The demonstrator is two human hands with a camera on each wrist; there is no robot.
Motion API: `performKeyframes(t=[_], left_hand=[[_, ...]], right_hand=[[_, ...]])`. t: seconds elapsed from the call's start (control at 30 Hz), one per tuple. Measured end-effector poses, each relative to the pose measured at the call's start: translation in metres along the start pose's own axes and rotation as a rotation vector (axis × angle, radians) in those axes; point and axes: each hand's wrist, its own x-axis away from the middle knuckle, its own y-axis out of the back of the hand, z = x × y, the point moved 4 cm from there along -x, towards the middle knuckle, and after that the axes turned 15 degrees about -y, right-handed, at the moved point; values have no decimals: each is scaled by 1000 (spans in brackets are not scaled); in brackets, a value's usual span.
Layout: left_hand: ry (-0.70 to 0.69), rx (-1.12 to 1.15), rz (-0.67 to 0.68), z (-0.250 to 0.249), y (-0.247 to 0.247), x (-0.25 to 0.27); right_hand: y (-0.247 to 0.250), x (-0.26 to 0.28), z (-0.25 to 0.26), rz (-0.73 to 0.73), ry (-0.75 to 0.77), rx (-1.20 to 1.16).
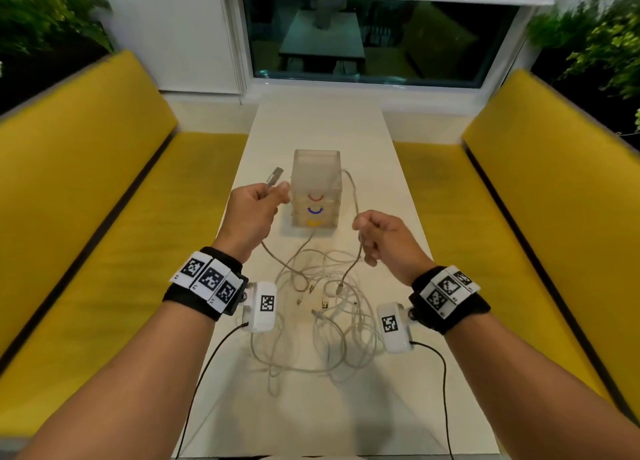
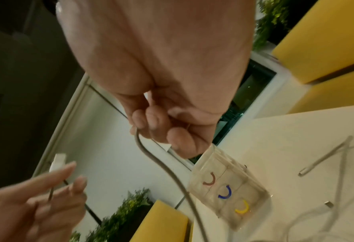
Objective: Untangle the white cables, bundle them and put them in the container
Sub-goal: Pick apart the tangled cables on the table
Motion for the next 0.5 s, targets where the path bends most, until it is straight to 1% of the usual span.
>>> performKeyframes(t=[0.07,0.13,0.17,0.27,0.3,0.37,0.43,0.5], left_hand=[[4,-12,29,7,-4,3],[22,23,34,12,-6,5],[34,61,26,13,-7,5],[27,172,12,13,-10,3],[13,175,8,14,-10,3],[-17,156,1,18,-11,4],[-38,132,-2,23,-13,6],[-59,105,-8,29,-14,9]], right_hand=[[13,-3,0,-2,-41,-89],[24,-6,-2,-37,-85,-91],[30,-8,-3,-96,-92,-52],[49,-14,-3,-354,-46,61],[54,-16,-5,-424,-34,44],[60,-20,-13,-502,-48,-39],[63,-26,-31,-525,-145,-67],[61,-31,-53,-505,-317,32]])
